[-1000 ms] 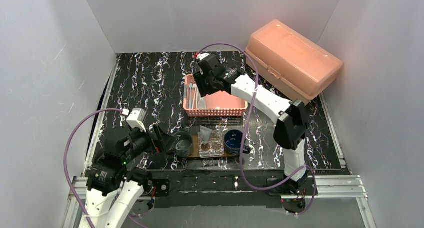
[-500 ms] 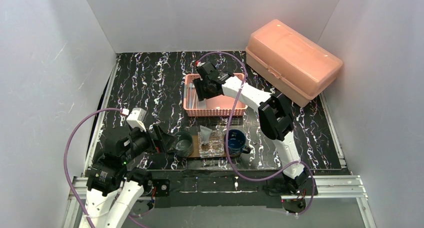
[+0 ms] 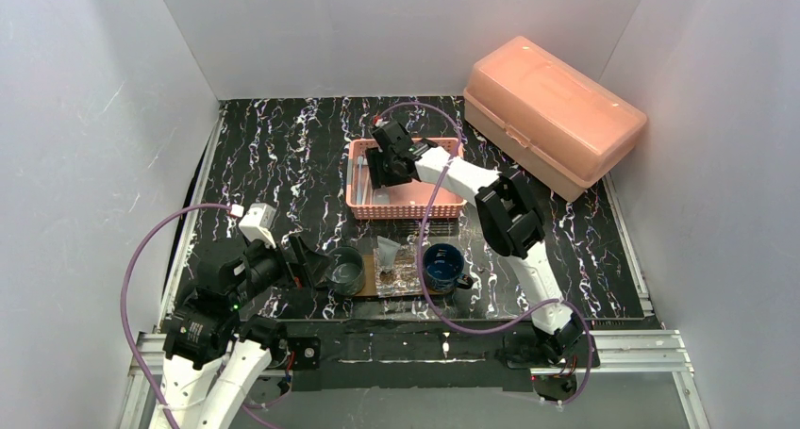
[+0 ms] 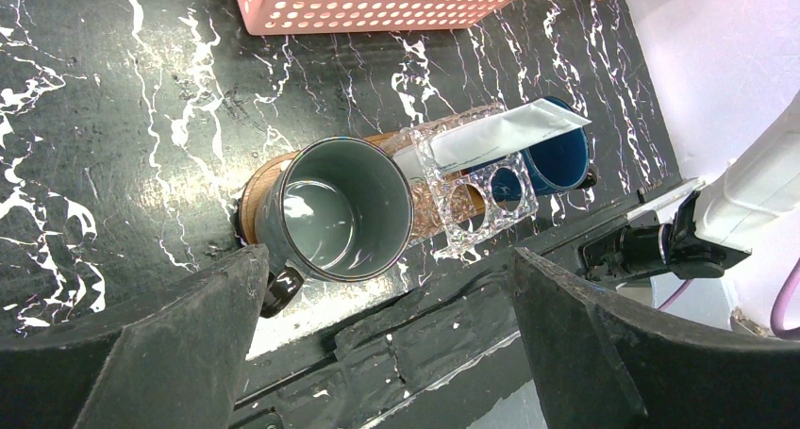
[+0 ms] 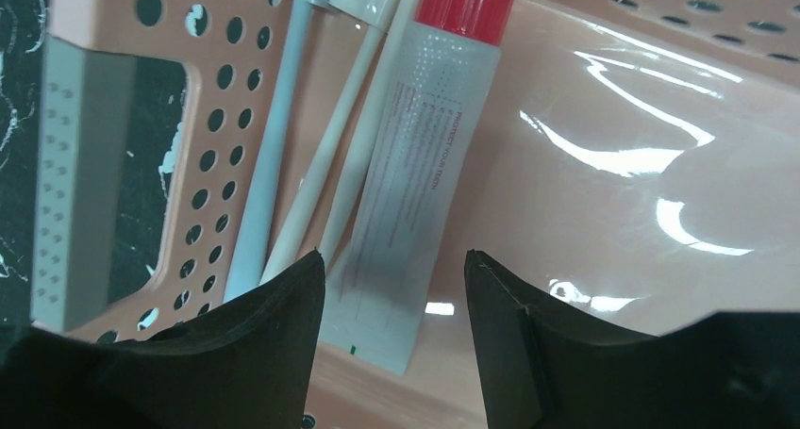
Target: Prepare toiletry sets of a toothbrush and toothpaste on the tray
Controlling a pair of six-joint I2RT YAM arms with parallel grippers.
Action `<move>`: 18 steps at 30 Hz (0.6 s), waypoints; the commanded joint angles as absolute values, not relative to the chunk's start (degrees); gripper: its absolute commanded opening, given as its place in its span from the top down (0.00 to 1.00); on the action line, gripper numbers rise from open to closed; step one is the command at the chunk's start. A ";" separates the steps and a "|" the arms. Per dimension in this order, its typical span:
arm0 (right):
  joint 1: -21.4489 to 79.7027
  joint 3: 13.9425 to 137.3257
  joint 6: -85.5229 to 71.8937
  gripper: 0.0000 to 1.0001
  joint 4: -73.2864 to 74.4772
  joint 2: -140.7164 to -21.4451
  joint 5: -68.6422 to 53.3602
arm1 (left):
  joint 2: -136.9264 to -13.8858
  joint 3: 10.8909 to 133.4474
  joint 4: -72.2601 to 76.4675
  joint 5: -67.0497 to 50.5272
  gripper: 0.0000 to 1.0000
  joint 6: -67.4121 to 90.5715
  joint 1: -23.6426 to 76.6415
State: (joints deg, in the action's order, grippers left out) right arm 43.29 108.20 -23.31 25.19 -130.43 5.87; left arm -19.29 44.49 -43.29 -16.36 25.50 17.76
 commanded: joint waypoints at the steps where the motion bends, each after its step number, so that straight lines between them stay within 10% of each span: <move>1: 43.24 108.98 -25.12 0.37 21.90 -132.39 5.13 | -18.72 44.03 -42.54 -17.05 0.02 24.70 17.88; 18: 42.98 105.47 -25.55 0.79 19.67 -131.22 5.44 | -18.86 44.03 -42.54 -17.14 0.02 24.61 17.92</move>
